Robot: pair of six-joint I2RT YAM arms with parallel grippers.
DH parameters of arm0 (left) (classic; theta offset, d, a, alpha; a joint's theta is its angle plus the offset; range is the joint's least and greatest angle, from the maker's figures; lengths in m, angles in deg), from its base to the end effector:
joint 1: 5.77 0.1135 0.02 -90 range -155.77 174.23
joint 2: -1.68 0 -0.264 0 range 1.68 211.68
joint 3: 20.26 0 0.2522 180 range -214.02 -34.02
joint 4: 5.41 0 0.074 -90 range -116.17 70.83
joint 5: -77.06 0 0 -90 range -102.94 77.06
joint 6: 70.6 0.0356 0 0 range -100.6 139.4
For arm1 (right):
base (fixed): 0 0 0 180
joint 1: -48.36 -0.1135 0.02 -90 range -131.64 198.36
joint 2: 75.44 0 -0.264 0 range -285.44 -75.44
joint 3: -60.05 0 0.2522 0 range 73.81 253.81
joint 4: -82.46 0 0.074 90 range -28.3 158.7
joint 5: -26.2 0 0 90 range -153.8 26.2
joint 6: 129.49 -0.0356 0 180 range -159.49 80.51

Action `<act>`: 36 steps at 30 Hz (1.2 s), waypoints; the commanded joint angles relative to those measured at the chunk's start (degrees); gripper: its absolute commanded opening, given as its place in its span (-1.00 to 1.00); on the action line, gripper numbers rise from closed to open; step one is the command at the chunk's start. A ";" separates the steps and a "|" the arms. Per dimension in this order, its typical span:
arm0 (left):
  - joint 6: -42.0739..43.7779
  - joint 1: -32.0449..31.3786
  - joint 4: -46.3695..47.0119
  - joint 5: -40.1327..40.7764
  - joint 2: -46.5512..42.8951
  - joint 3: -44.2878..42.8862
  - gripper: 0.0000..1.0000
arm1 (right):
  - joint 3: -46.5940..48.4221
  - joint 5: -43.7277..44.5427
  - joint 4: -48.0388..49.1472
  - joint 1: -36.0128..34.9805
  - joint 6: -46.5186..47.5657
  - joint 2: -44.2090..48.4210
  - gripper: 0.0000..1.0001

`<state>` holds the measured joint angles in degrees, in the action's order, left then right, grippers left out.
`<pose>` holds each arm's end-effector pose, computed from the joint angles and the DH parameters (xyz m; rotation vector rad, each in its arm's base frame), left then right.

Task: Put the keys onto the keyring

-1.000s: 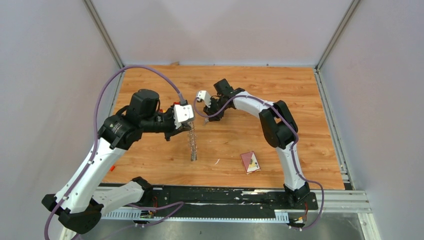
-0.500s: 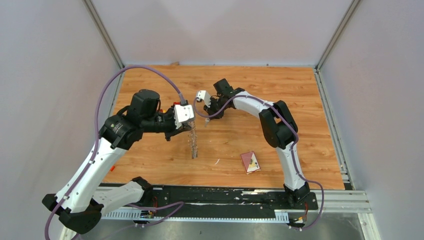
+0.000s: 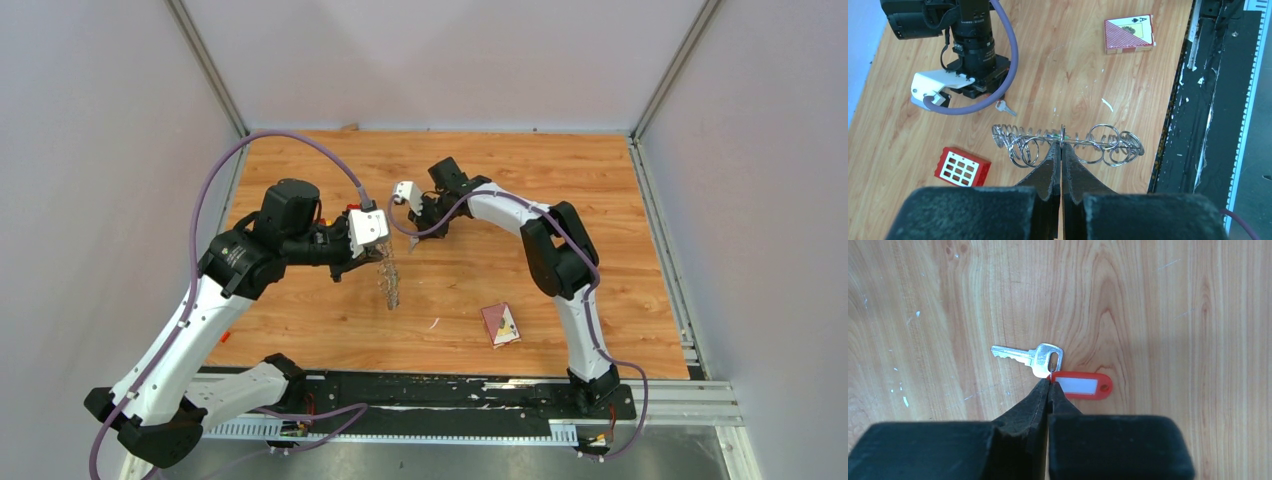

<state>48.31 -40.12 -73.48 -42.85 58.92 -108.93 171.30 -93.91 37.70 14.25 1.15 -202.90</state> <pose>0.1357 -0.1142 0.4044 1.3805 1.6882 -0.6282 0.3821 0.2804 0.1610 -1.6808 1.9092 0.6440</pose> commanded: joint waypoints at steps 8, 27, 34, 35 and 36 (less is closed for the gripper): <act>0.42 0.25 2.36 -1.45 -0.69 -0.41 -1.00 | 2.08 0.74 0.14 -0.12 0.99 1.96 -0.66; 0.89 0.25 2.12 -1.47 -0.84 -0.12 -1.00 | 4.65 0.14 -2.19 -0.59 1.96 -0.98 -0.43; 0.97 0.31 2.06 -1.47 -1.04 0.19 -1.00 | 5.64 0.65 -2.75 -1.02 2.14 -2.31 -0.41; 1.04 0.30 2.02 -1.49 -1.01 0.25 -1.00 | 5.97 0.71 -2.93 -0.98 2.16 -2.65 -0.41; 1.13 0.30 1.94 -1.47 -1.05 0.25 -1.00 | 6.31 0.83 -3.08 -1.08 2.24 -2.84 -0.42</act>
<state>48.50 -40.12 -73.43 -42.87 58.89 -108.43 174.56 -93.19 35.05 13.68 2.31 -204.26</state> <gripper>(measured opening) 0.007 0.292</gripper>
